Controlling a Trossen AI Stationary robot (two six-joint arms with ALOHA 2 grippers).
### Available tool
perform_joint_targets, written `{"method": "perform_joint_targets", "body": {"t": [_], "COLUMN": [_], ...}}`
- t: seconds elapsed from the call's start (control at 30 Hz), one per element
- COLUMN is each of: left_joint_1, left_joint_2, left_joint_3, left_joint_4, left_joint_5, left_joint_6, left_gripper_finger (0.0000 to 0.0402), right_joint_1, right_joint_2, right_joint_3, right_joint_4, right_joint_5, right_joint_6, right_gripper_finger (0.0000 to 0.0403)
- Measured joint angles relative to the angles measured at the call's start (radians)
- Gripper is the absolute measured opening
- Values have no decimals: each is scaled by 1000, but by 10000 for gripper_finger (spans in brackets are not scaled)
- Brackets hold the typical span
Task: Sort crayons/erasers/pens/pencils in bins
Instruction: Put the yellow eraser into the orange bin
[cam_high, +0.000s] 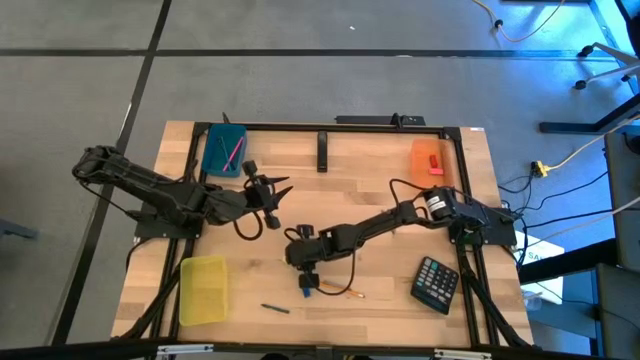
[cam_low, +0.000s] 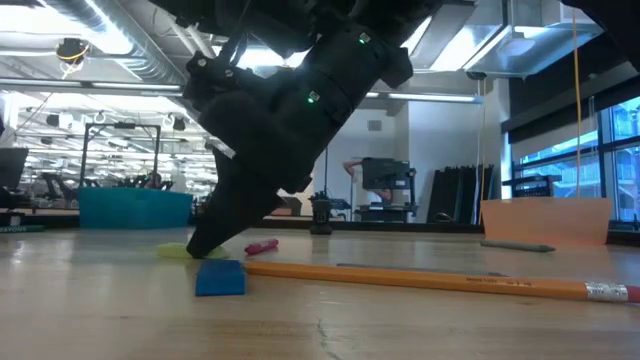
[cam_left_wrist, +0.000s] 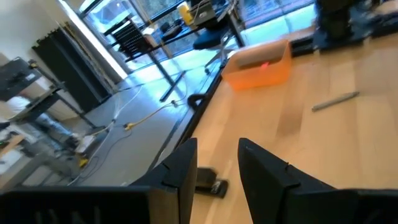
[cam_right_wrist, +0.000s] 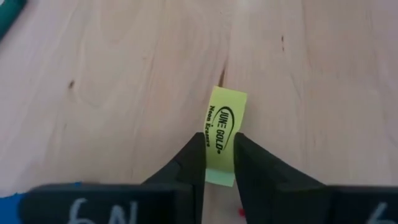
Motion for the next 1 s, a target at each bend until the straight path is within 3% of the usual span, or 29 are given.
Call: {"method": "perform_joint_targets", "body": {"t": [0.23, 0.63, 0.77, 1.0], "left_joint_1": [0, 0, 0, 0], "left_joint_2": [0, 0, 0, 0], "left_joint_3": [0, 0, 0, 0], "left_joint_4": [-81, -121, -150, -155], "left_joint_5": [-145, -147, -147, -147], "left_joint_6": [-3, -7, -10, -10], "left_gripper_finger": [110, 110, 110, 110], "right_joint_1": [-10, -67, -87, -167], "right_joint_2": [-52, -268, -397, -738], "right_joint_3": [20, -6, -133, -527], "right_joint_4": [-67, -479, -521, -526], "right_joint_5": [19, 222, 286, 388], "right_joint_6": [-82, -42, 17, 208], "right_gripper_finger": [88, 89, 89, 90]}}
